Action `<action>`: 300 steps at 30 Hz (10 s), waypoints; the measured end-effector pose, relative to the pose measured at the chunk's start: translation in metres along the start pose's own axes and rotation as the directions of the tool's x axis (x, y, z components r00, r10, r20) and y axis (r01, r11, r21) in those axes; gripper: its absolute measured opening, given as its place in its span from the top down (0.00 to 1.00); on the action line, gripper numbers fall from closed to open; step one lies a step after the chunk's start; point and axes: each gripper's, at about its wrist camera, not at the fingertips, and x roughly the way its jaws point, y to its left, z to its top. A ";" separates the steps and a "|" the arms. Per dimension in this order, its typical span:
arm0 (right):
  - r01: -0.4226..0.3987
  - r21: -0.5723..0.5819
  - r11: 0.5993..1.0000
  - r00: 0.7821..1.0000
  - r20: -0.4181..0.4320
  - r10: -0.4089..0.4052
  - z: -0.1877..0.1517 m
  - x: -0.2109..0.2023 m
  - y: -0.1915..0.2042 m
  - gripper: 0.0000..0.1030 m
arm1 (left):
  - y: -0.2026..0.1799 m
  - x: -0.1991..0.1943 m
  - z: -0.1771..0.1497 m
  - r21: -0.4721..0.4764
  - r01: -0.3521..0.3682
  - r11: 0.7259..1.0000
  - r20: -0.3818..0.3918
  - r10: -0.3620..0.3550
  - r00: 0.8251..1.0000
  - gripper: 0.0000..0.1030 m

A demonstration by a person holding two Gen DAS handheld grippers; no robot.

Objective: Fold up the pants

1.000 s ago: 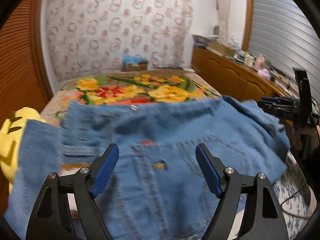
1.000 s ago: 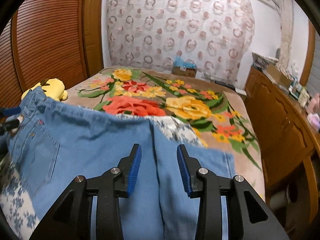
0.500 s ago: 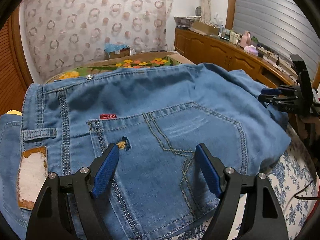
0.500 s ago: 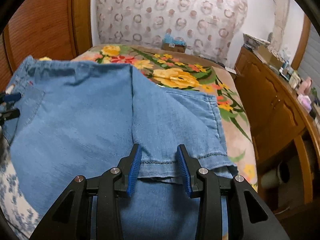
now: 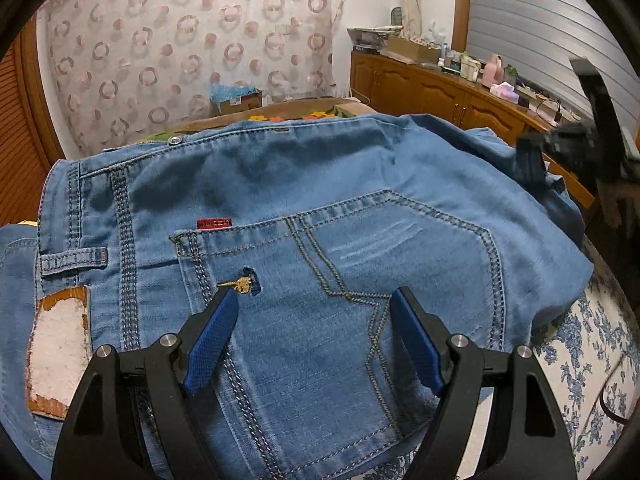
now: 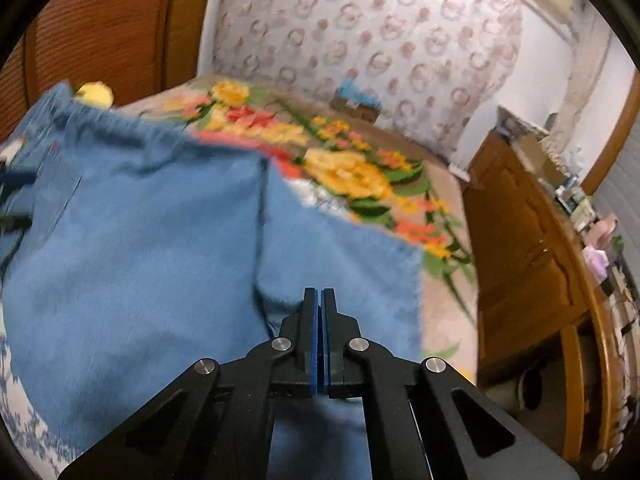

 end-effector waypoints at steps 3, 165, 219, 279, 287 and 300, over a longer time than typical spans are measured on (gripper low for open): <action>0.071 0.007 0.997 0.997 0.034 -0.071 0.017 0.000 -0.020 0.99 | 0.002 -0.002 -0.002 -0.010 0.005 1.000 0.003 -0.005 1.000 0.23; -0.292 0.152 0.944 0.952 0.143 0.271 -0.173 -0.207 0.020 0.54 | 0.089 -0.164 -0.095 -0.184 -0.200 0.962 0.072 0.216 0.974 0.41; -0.113 0.474 0.873 0.994 0.052 0.100 -0.205 -0.166 -0.017 0.52 | -0.037 -0.153 -0.104 -0.090 -0.026 0.996 0.105 0.035 0.994 0.21; -0.496 -0.036 0.868 0.848 0.197 0.492 -0.033 -0.165 0.072 0.76 | 0.001 -0.193 -0.140 -0.178 -0.050 0.983 0.146 0.077 0.986 0.21; -0.448 0.025 0.893 0.877 0.204 0.434 -0.063 -0.184 0.068 0.60 | -0.021 -0.185 -0.131 -0.136 -0.015 0.991 0.148 0.035 0.988 0.21; -0.379 0.145 0.914 0.922 0.142 0.360 -0.095 -0.177 0.077 0.55 | -0.049 -0.183 -0.125 -0.087 0.045 0.995 0.145 -0.032 0.989 0.21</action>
